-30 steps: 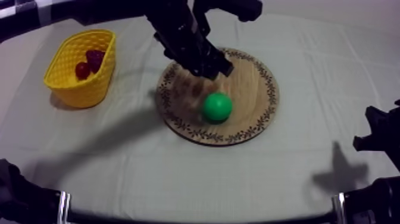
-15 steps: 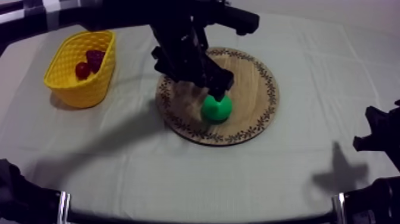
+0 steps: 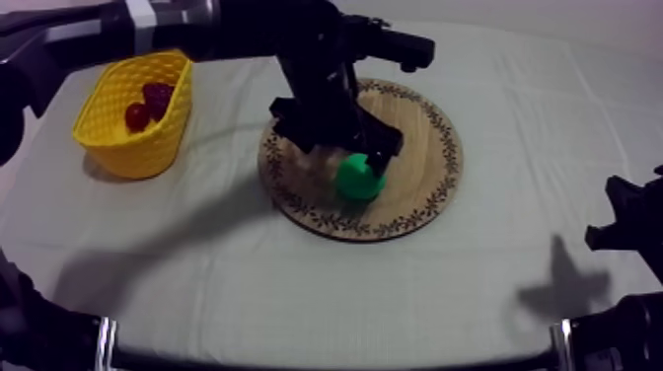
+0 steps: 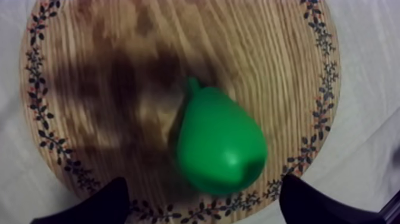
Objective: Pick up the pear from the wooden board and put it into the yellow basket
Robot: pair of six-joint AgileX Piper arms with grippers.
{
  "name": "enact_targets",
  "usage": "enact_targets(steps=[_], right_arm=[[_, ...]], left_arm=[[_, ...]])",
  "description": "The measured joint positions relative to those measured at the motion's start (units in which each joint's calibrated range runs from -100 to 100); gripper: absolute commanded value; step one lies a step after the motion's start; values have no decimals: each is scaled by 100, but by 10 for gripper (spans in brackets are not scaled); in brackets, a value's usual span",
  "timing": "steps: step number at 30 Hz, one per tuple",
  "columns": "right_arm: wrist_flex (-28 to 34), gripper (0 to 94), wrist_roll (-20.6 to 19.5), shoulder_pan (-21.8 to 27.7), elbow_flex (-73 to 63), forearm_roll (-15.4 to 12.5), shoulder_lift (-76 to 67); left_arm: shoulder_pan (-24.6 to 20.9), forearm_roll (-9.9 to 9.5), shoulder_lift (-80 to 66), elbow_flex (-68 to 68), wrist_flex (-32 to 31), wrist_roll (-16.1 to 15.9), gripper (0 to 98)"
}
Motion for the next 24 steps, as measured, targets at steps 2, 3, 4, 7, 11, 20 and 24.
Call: enact_targets(steps=[2,3,4,7,11,20,24], right_arm=[[0,5,0,0,0,0,0],[0,5,0,0,0,0,0],[0,5,0,0,0,0,0],[0,5,0,0,0,0,0],[10,5,0,0,0,0,0],[10,5,0,0,0,0,0],[10,5,0,0,0,0,0]], left_arm=[[19,14,122,-70,24,0,939],[41,27,186,-116,50,5,937],[53,27,237,-156,50,9,936],[112,27,447,-269,71,47,931],[179,3,715,-417,102,83,929],[188,-7,1235,-934,353,99,927],[184,-7,1387,-1167,513,86,911]])
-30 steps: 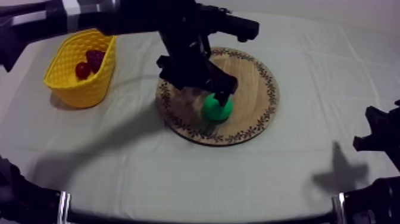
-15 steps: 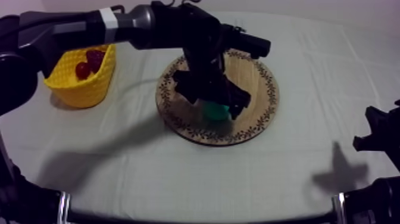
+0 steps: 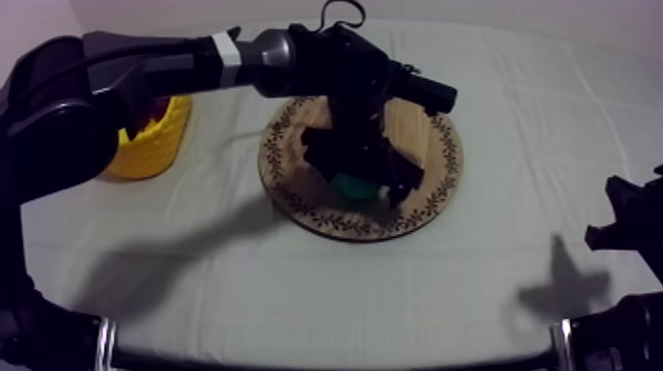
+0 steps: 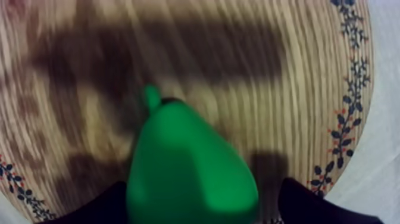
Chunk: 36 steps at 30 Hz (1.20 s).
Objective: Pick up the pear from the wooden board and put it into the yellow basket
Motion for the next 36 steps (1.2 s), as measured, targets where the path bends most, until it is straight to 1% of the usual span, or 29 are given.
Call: enact_targets(steps=[5,9,15,22,26,29,33,36], right_arm=[[7,5,0,0,0,0,0],[-1,5,0,0,0,0,0],[-1,5,0,0,0,0,0],[-8,5,0,0,0,0,0],[-8,5,0,0,0,0,0],[-8,5,0,0,0,0,0],[-8,5,0,0,0,0,0],[-8,5,0,0,0,0,0]], left_arm=[[-19,0,176,-314,249,1,897],[-49,8,317,-542,411,22,851],[-126,66,501,-829,667,68,741],[-171,112,578,-926,756,73,588],[-139,73,535,-852,715,25,527],[-117,-2,435,-738,589,8,496],[-117,-147,155,-507,398,4,483],[-162,-167,-159,-259,339,-49,484]])
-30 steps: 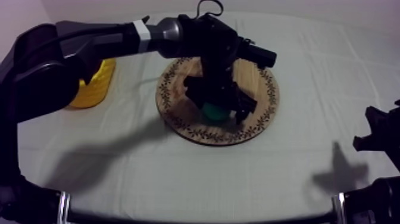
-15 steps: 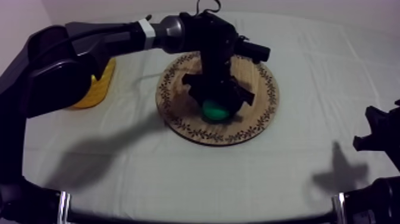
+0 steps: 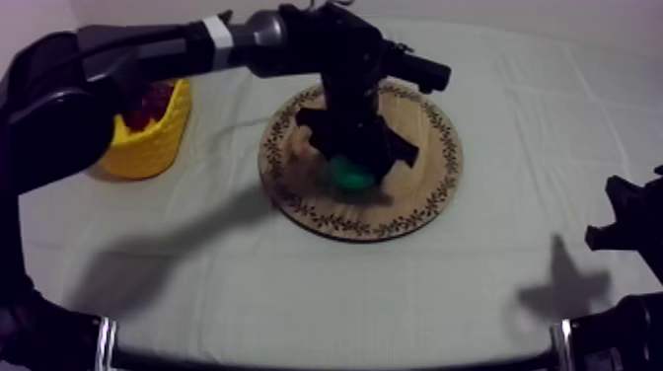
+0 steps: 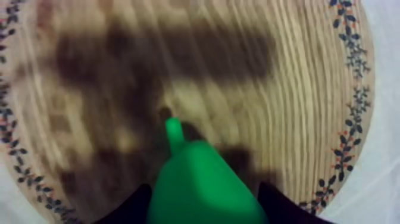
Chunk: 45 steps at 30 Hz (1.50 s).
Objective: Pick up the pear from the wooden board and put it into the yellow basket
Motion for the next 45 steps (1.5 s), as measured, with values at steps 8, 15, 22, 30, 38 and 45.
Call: enact_targets(steps=[8,15,22,30,38,45], right_arm=[[0,5,0,0,0,0,0],[0,5,0,0,0,0,0],[9,5,0,0,0,0,0],[9,5,0,0,0,0,0],[9,5,0,0,0,0,0],[9,5,0,0,0,0,0]], left_arm=[[-209,-93,-1308,994,140,-173,479],[-539,-152,-2883,2398,526,-380,504],[-1220,-437,-4247,3578,249,-739,526],[-2172,-884,-4539,3583,-340,-889,515],[-2967,-965,-4050,3685,-771,-682,514],[-3266,-977,-3731,4063,-1251,-690,545]])
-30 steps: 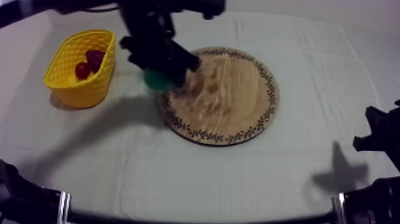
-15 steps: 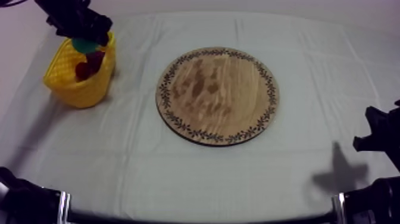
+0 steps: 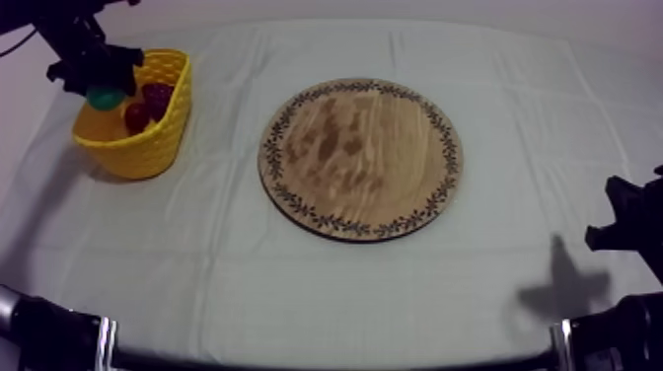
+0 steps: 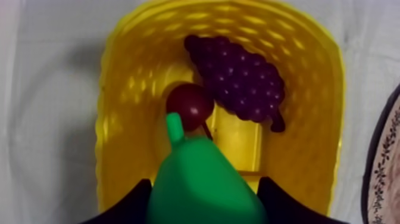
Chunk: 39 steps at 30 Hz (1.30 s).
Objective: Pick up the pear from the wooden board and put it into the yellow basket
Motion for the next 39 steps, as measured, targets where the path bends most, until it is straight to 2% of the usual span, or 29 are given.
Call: enact_targets(steps=[3,6,8,11,15,18,22,27,33,35,39], right_arm=[[0,5,0,0,0,0,0],[0,5,0,0,0,0,0],[10,5,0,0,0,0,0],[3,5,0,0,0,0,0],[3,5,0,0,0,0,0],[-4,5,0,0,0,0,0],[-4,5,0,0,0,0,0],[-5,5,0,0,0,0,0],[-5,5,0,0,0,0,0],[-5,5,0,0,0,0,0],[-5,5,0,0,0,0,0]], left_arm=[[-34,15,65,8,39,-32,630],[-51,29,82,-59,100,-45,828],[-56,27,82,-126,113,-9,898],[-39,-53,47,-169,-4,59,943],[33,-236,-44,-91,-277,187,949],[43,-261,-165,-54,-362,259,877],[31,-261,-483,74,-655,310,719],[26,-261,-1180,454,-1214,297,470],[21,-208,-2458,1368,-2195,149,174],[21,-166,-2946,1747,-2500,55,109],[7,-72,-4029,2638,-3041,-154,41]])
